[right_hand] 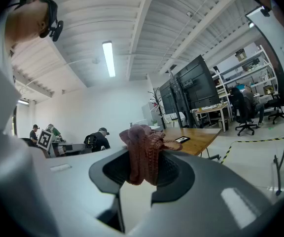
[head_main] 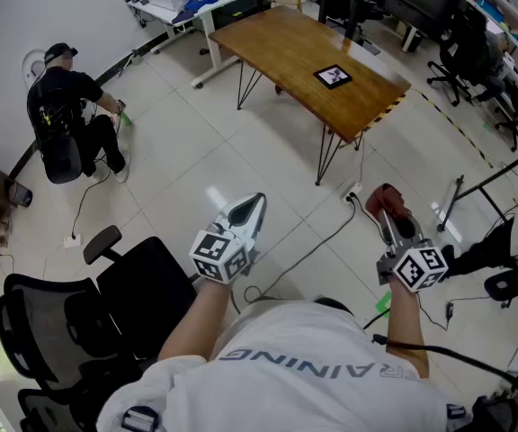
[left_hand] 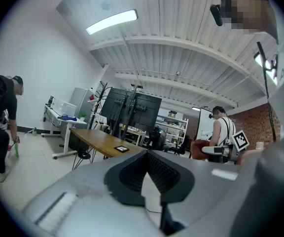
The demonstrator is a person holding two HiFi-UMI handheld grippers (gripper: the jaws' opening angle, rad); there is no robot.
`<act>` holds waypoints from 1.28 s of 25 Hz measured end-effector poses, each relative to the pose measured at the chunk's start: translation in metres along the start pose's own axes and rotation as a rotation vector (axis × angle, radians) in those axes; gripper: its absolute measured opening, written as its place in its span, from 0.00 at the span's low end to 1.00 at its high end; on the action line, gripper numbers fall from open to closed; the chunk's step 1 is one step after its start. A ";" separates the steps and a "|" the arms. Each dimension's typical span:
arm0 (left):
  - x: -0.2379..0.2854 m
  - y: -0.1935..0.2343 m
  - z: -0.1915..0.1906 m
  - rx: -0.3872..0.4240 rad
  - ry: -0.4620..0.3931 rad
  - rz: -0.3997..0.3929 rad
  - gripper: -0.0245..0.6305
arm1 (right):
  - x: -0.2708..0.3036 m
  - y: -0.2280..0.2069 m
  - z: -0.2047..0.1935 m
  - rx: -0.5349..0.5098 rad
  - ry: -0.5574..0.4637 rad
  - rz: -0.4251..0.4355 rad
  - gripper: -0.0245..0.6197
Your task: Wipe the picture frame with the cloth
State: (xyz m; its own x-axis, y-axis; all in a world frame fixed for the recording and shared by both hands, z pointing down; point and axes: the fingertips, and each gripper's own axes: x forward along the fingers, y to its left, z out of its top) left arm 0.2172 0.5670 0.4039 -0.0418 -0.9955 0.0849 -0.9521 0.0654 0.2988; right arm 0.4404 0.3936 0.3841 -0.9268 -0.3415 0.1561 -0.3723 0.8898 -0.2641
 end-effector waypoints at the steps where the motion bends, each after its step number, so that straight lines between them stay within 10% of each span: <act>1: 0.000 0.008 0.003 -0.002 -0.003 0.005 0.05 | 0.008 0.003 -0.001 0.000 0.002 0.004 0.21; 15: 0.064 0.081 0.012 -0.025 0.015 0.045 0.05 | 0.123 -0.029 0.010 0.023 0.034 0.066 0.21; 32: 0.346 0.172 0.114 0.050 -0.008 0.099 0.05 | 0.336 -0.224 0.124 0.042 -0.001 0.118 0.21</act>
State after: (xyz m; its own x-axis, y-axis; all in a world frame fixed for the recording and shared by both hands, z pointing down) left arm 0.0046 0.2262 0.3764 -0.1384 -0.9849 0.1039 -0.9571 0.1599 0.2415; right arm 0.2066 0.0417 0.3779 -0.9643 -0.2358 0.1206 -0.2626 0.9101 -0.3206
